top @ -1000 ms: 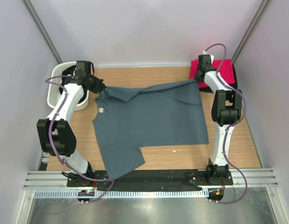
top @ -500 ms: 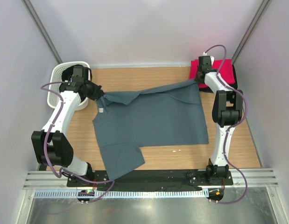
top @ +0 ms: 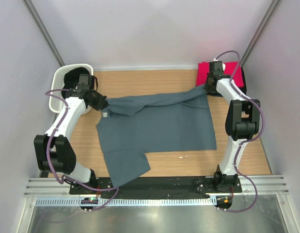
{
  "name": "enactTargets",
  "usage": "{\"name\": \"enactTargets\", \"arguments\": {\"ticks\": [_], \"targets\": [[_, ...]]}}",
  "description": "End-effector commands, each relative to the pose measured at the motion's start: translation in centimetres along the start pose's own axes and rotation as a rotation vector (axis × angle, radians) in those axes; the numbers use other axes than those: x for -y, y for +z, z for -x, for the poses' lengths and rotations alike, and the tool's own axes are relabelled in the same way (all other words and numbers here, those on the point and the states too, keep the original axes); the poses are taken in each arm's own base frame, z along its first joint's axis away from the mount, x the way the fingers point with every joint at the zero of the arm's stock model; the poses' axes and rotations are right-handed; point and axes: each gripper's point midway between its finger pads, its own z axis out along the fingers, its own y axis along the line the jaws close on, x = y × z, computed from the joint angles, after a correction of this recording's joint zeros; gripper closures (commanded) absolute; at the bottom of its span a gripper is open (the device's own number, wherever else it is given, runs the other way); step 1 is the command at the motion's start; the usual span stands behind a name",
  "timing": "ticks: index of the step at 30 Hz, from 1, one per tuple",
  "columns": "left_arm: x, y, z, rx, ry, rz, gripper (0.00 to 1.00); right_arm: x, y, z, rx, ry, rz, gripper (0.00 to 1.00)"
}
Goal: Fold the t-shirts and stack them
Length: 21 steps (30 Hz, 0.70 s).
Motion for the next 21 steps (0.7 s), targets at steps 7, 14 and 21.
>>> {"name": "enactTargets", "arguments": {"ticks": [7,14,21], "targets": [[0.8,-1.2,1.2,0.041,0.035,-0.03,1.0,0.4,-4.6,-0.7,-0.028,0.045,0.039,0.99],[0.3,-1.7,1.1,0.025,0.03,-0.044,1.0,1.1,-3.9,-3.6,-0.095,0.051,0.011,0.99],[-0.8,-1.4,0.1,-0.007,0.021,-0.033,1.0,1.7,-1.8,-5.4,-0.122,0.047,-0.033,0.99]]}}
